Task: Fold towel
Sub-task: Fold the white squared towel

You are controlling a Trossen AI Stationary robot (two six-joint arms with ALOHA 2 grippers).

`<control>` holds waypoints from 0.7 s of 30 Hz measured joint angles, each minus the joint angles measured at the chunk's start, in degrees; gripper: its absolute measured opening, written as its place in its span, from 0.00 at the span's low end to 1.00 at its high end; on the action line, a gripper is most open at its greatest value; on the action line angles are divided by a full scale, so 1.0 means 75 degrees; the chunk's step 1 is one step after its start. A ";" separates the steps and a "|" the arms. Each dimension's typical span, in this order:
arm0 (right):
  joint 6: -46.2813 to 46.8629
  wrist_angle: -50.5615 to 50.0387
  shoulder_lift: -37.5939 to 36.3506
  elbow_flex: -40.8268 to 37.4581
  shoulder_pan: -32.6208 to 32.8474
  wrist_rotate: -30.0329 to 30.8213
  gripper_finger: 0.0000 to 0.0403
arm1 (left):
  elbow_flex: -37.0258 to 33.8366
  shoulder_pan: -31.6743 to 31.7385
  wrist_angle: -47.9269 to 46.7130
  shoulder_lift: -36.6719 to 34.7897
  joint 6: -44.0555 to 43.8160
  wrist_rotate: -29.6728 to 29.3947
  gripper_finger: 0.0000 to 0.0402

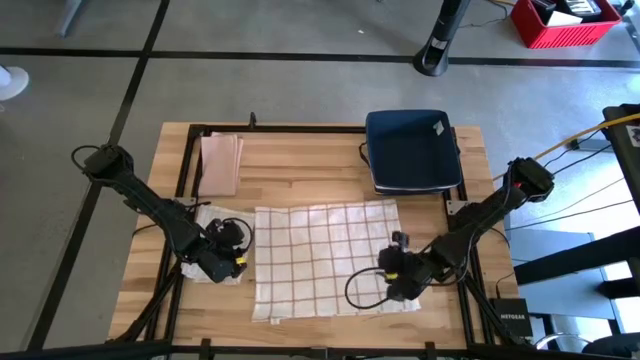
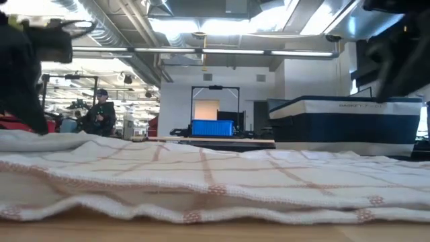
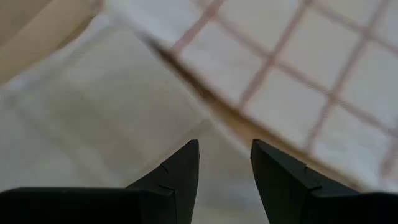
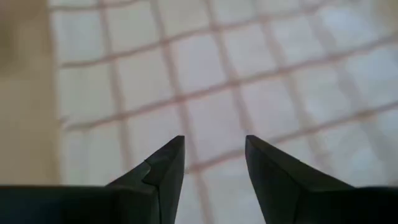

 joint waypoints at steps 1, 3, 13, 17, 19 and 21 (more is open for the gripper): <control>-0.0235 0.0111 0.0098 -0.0002 0.0000 0.0403 0.43 | -0.0085 0.0001 -0.0052 0.0003 -0.0162 0.0087 0.35; -0.0461 0.0188 0.0340 -0.0002 -0.0003 0.0733 0.43 | -0.0296 0.0001 -0.0088 0.0004 -0.0441 0.0455 0.35; 0.0025 -0.0285 0.1464 0.0012 -0.0015 -0.2394 0.43 | -0.0321 -0.0127 -0.0552 -0.0049 -0.1090 0.1526 0.35; -0.0120 -0.0553 0.1431 0.0462 -0.0147 -0.2412 0.43 | 0.0502 -0.0030 -0.0783 -0.0308 -0.0295 0.1384 0.35; -0.0394 -0.0562 0.1387 0.0824 -0.0255 -0.2231 0.43 | 0.0857 0.0030 -0.0762 -0.0411 0.0188 0.1250 0.35; -0.0775 -0.0597 0.1380 0.1095 -0.0362 -0.1992 0.43 | 0.1093 0.0040 -0.0461 -0.0425 0.0758 0.1057 0.35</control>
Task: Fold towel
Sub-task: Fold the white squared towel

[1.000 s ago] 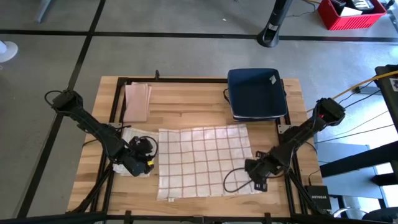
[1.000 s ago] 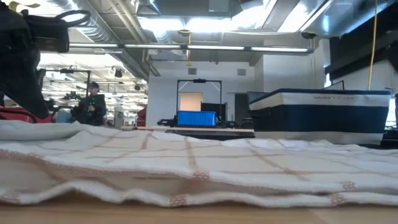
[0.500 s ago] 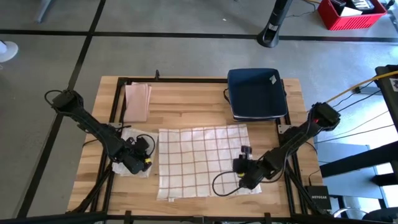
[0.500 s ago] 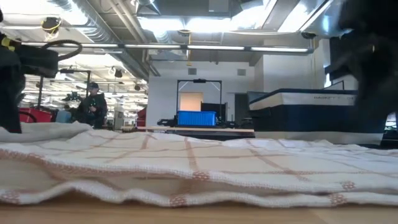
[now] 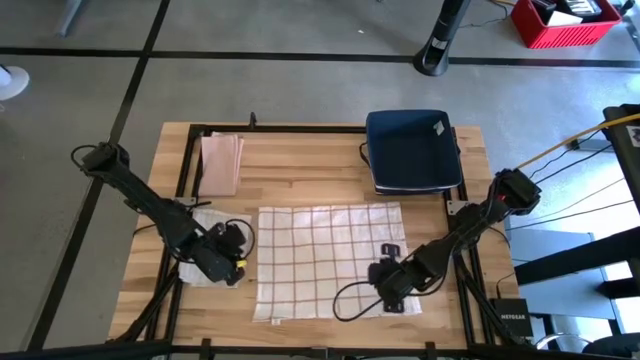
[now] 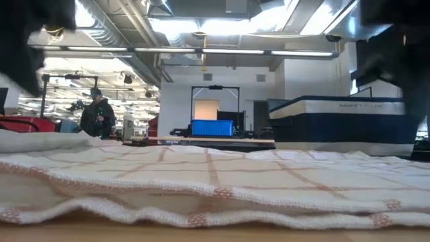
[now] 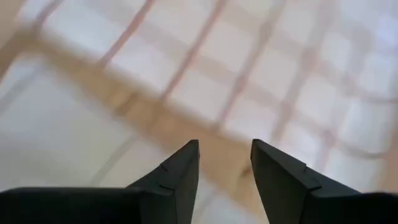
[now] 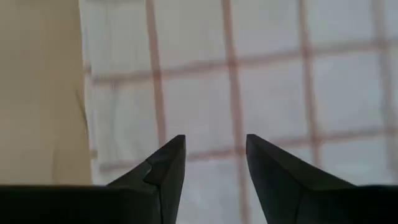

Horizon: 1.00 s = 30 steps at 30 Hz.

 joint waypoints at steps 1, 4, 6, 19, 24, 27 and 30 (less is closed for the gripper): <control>-0.0197 0.0005 0.0001 0.0123 -0.0064 0.0180 0.43 | 0.0067 0.0005 0.0300 -0.0003 0.0334 -0.0178 0.35; -0.0650 0.0377 -0.0005 0.0233 -0.0237 0.0876 0.43 | -0.0023 0.0055 0.1582 0.0103 0.1364 -0.0815 0.35; -0.0817 0.0471 0.0016 0.0154 -0.0365 0.1174 0.43 | -0.0167 0.0198 0.2388 0.0286 0.1889 -0.0966 0.35; -0.0770 0.1038 0.0001 -0.1481 -0.1161 -0.0215 0.43 | -0.0568 0.0649 0.4014 0.2986 0.1468 0.1345 0.35; -0.0586 0.1243 -0.0008 -0.1610 -0.1145 -0.0255 0.43 | -0.0527 0.0617 0.3938 0.3123 0.1194 0.1794 0.35; -0.0668 0.1439 0.0016 -0.1508 -0.1142 -0.0274 0.43 | -0.0486 0.0683 0.3668 0.2811 0.1503 0.2166 0.35; -0.0994 0.1141 -0.0017 -0.1250 -0.1142 -0.0270 0.43 | -0.0378 0.0853 0.3276 0.2316 0.1917 0.2311 0.35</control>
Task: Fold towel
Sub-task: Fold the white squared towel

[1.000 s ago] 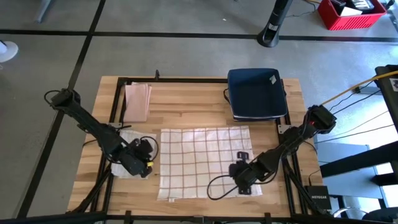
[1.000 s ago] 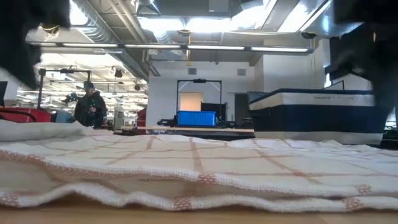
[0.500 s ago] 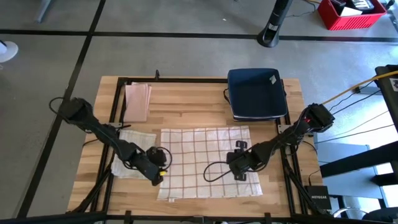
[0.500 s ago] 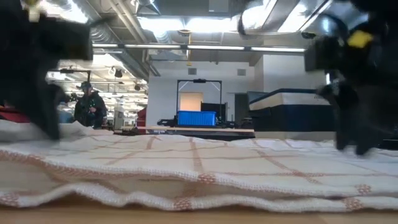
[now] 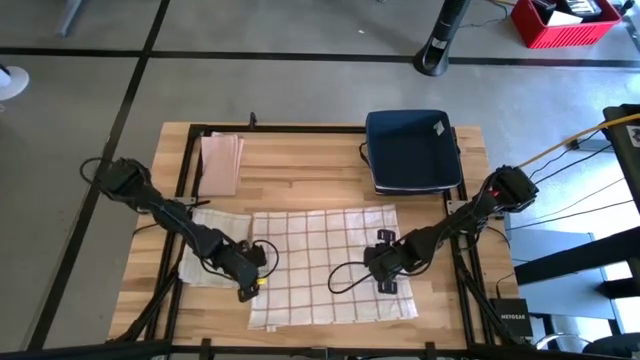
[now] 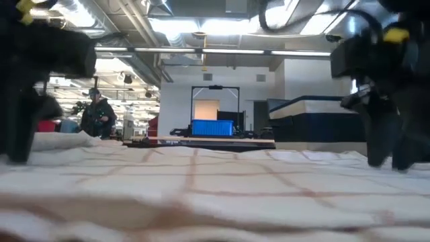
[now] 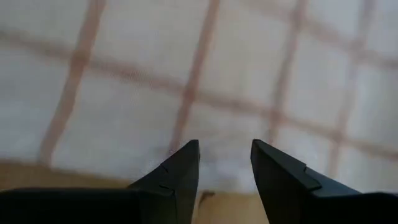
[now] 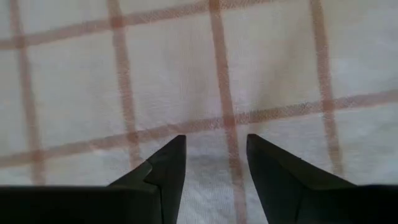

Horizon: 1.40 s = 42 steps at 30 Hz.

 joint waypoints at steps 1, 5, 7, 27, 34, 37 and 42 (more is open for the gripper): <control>-0.0071 -0.0077 -0.0051 0.0123 0.0000 0.0051 0.43 | 0.0046 0.0061 -0.0082 -0.0211 0.0184 -0.0025 0.35; -0.0296 -0.0663 -0.0293 0.0666 0.0000 0.0316 0.43 | 0.0179 0.0370 0.0042 -0.0966 0.0914 -0.0160 0.35; -0.0383 -0.0835 -0.0340 0.0836 0.0000 0.0424 0.43 | 0.0169 0.0510 0.0080 -0.1082 0.1373 -0.0323 0.35; -0.0421 -0.0768 -0.0402 0.0899 0.0000 0.0881 0.43 | 0.0585 0.0775 -0.1312 -0.0499 0.3690 0.0052 0.59; -0.0611 -0.0758 -0.0402 0.0899 0.0000 0.1336 0.43 | 0.0819 0.0563 -0.1524 0.0031 0.2994 -0.0651 0.59; -0.0619 -0.0777 -0.0402 0.0899 0.0000 0.1333 0.43 | 0.0810 0.0601 -0.1324 0.0405 0.3033 -0.0542 0.59; -0.0619 -0.0918 -0.0402 0.0899 0.0000 0.1330 0.43 | 0.0813 0.0643 -0.1196 0.0641 0.3089 -0.0515 0.59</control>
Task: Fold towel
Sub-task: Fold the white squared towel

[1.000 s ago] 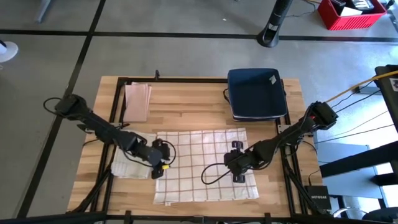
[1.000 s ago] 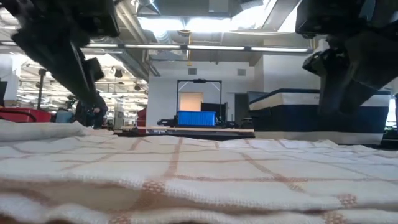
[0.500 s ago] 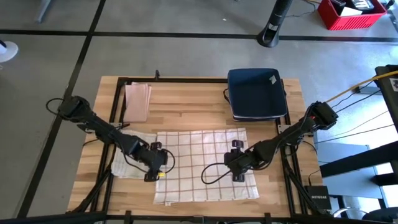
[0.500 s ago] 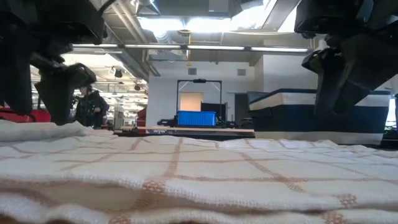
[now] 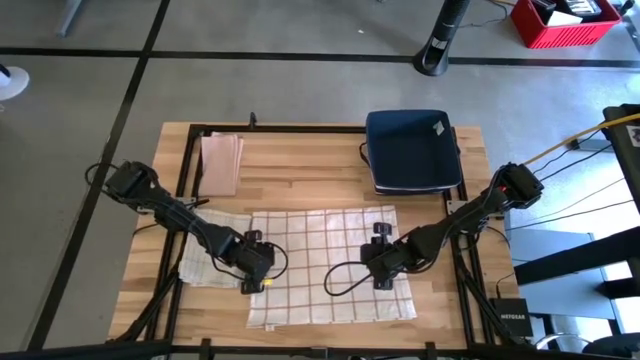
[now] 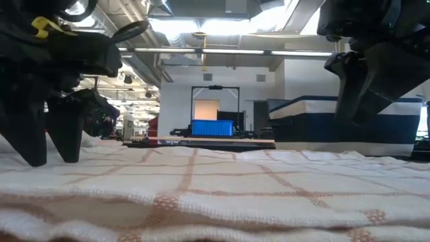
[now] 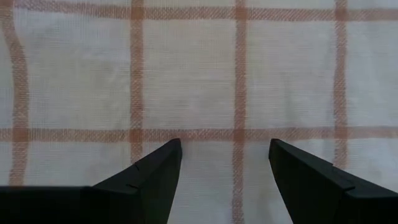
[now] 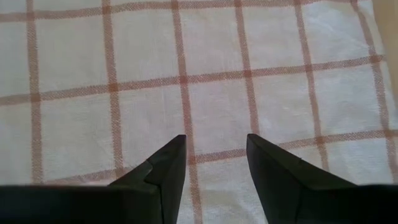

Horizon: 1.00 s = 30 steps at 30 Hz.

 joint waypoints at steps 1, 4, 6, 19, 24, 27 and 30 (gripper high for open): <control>0.0000 -0.0030 0.0000 0.0000 0.0000 -0.0004 0.43 | 0.0000 0.0000 0.0008 0.0004 -0.0024 0.0062 0.59; 0.0000 -0.0073 0.0000 0.0000 0.0000 -0.0006 0.43 | -0.0021 -0.0009 -0.0010 0.0004 -0.0063 0.0150 0.59; 0.0000 -0.0066 0.0000 0.0003 0.0000 -0.0006 0.43 | -0.0139 -0.0013 0.0016 -0.0010 -0.0083 0.0133 0.59; -0.0311 -0.1422 -0.0134 0.0009 0.0000 -0.1733 0.43 | -0.0379 -0.0019 -0.0190 -0.0025 0.0282 0.0132 0.59; -0.0732 -0.1614 -0.0143 -0.0346 0.0000 -0.2030 0.43 | -0.0383 -0.0019 -0.0201 -0.0022 0.0267 0.0145 0.59; -0.0734 -0.1577 -0.0143 -0.0649 0.0000 -0.2317 0.43 | -0.0388 -0.0019 -0.0225 -0.0022 0.0241 0.0147 0.59; -0.0667 -0.1507 -0.0143 -0.0856 0.0000 -0.2363 0.43 | -0.0393 -0.0019 -0.0222 -0.0019 0.0238 0.0147 0.59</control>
